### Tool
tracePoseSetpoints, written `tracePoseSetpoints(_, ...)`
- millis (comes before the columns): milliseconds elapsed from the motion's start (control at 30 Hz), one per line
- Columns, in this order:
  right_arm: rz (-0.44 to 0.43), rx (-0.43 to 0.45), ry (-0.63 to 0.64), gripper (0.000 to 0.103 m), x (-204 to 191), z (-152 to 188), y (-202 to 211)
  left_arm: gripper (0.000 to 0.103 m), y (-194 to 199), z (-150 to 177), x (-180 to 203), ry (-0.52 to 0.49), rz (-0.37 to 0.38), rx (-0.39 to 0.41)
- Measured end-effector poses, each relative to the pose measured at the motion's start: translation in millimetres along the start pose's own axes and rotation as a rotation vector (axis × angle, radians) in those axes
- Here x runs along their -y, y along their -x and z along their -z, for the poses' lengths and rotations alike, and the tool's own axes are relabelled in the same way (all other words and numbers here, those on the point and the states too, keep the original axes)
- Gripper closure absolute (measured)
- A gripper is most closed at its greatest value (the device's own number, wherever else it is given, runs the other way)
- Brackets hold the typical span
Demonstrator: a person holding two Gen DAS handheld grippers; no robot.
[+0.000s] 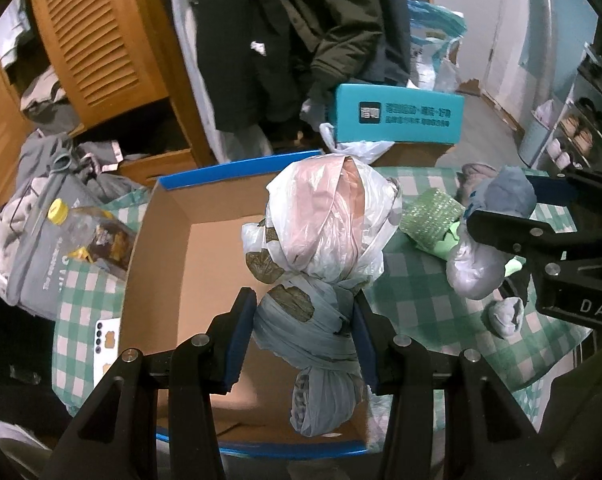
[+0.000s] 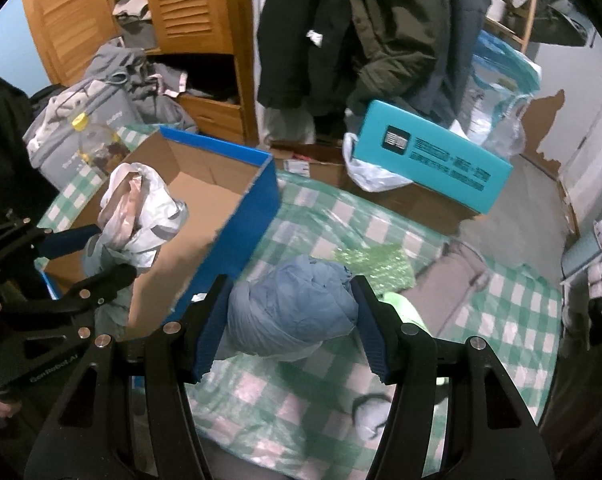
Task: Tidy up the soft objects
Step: 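Lift and carry both held bundles over the open cardboard box, then open both tools to drop the bundles into the cardboard box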
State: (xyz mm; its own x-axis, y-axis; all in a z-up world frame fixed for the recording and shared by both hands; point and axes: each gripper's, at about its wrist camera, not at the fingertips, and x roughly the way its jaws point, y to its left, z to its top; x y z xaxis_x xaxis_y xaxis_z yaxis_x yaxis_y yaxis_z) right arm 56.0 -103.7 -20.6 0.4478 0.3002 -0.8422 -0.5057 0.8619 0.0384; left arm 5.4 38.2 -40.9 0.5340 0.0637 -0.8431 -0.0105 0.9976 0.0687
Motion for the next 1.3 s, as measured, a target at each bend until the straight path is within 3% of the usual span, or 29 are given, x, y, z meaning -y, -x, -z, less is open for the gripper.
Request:
tracePoseSetpoints(567, -0.061, -0.024, 0.078, 0.043, -59.4, -27.8, -28.6, 0.055, -9.6, 12.1, -57.5, 0.082, -0.074, -0.026)
tracePoseSetpoints(1300, -0.132, -0.094, 0.129, 0.040, -106.0, -37.9, -64.2, 0.054, -25.9, 24.5, -88.4, 0.130, -0.107, -0.097)
